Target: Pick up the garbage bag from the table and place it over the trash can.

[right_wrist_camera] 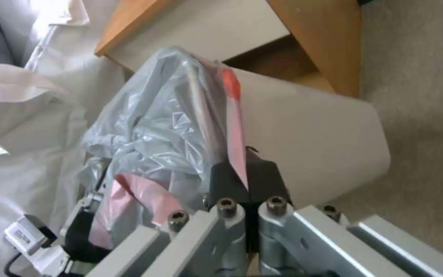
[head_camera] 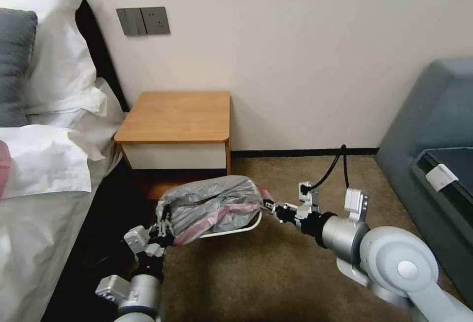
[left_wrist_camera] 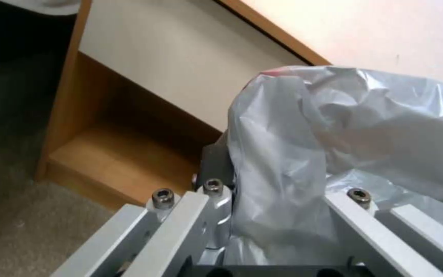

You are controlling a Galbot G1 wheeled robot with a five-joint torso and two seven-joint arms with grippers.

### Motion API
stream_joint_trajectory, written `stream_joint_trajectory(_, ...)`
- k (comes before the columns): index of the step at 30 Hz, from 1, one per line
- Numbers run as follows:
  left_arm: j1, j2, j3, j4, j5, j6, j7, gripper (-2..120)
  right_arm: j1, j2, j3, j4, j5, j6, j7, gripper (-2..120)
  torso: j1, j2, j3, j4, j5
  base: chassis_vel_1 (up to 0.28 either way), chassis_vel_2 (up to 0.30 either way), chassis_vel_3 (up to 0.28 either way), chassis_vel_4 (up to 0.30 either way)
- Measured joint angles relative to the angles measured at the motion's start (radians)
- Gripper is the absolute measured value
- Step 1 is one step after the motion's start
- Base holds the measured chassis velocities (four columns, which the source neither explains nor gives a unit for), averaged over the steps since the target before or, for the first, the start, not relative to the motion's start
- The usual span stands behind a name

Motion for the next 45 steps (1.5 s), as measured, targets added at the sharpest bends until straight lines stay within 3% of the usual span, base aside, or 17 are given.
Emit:
stream_joint_trajectory(2, 0.003, 0.005, -0.007, -0.004, -0.005, 0.007, 0.010, 8, 0.002, 0.006, -0.002, -0.008, 0.002, -0.001, 0.008, 0, 0.000, 0.000, 0.000, 0.0000, 0.0001, 0.000, 0.000, 0.000, 0.000)
stream_joint_trajectory(7, 0.013, 0.019, -0.018, -0.023, -0.009, 0.014, 0.034, 8, 0.044, 0.028, -0.001, -0.105, -0.038, -0.013, -0.012, 22, 0.000, 0.000, 0.000, 0.0000, 0.0001, 0.000, 0.000, 0.000, 0.000)
stream_joint_trajectory(9, 0.013, 0.020, -0.020, -0.025, -0.009, 0.015, 0.036, 8, 0.046, 0.030, -0.001, -0.111, -0.043, -0.012, -0.015, 23, 0.000, 0.000, 0.000, 0.0000, 0.0003, 0.000, 0.000, 0.000, 0.000)
stream_joint_trajectory(11, 0.016, 0.022, -0.022, -0.033, -0.009, 0.016, 0.037, 8, 0.046, 0.034, -0.001, -0.128, -0.062, -0.012, -0.023, 37, 0.000, 0.000, 0.000, 0.0001, 0.0002, 0.000, 0.000, 0.000, 0.000)
stream_joint_trajectory(14, 0.018, 0.023, -0.026, -0.038, -0.011, 0.016, 0.037, 8, 0.038, 0.036, -0.001, -0.133, -0.076, -0.017, -0.031, 43, 0.000, 0.000, 0.000, 0.0000, 0.0002, 0.000, 0.000, 0.000, 0.000)
stream_joint_trajectory(25, 0.012, 0.029, -0.052, -0.047, -0.027, 0.025, 0.037, 8, -0.009, 0.037, -0.017, -0.127, -0.110, -0.029, -0.025, 88, 0.000, 0.000, 0.000, 0.0000, 0.0001, 0.000, 0.000, 0.000, 0.000)
stream_joint_trajectory(29, 0.007, 0.034, -0.057, -0.046, -0.027, 0.027, 0.036, 8, -0.034, 0.028, -0.025, -0.112, -0.138, -0.029, -0.025, 99, 0.000, 0.000, 0.000, 0.0001, 0.0002, 0.000, 0.000, 0.000, 0.000)
stream_joint_trajectory(40, -0.003, 0.041, -0.065, -0.040, -0.027, 0.033, 0.031, 8, -0.104, 0.004, -0.035, -0.096, -0.292, -0.030, -0.051, 100, 0.000, 0.000, 0.000, 0.0000, 0.0003, 0.000, 0.000, 0.000, 0.000)
stream_joint_trajectory(45, -0.006, 0.038, -0.069, -0.040, -0.010, 0.033, 0.025, 8, -0.182, -0.028, 0.014, 0.013, -0.351, -0.030, -0.060, 100, 0.000, 0.000, 0.000, -0.0001, 0.0002, 0.000, 0.000, 0.000, 0.000)
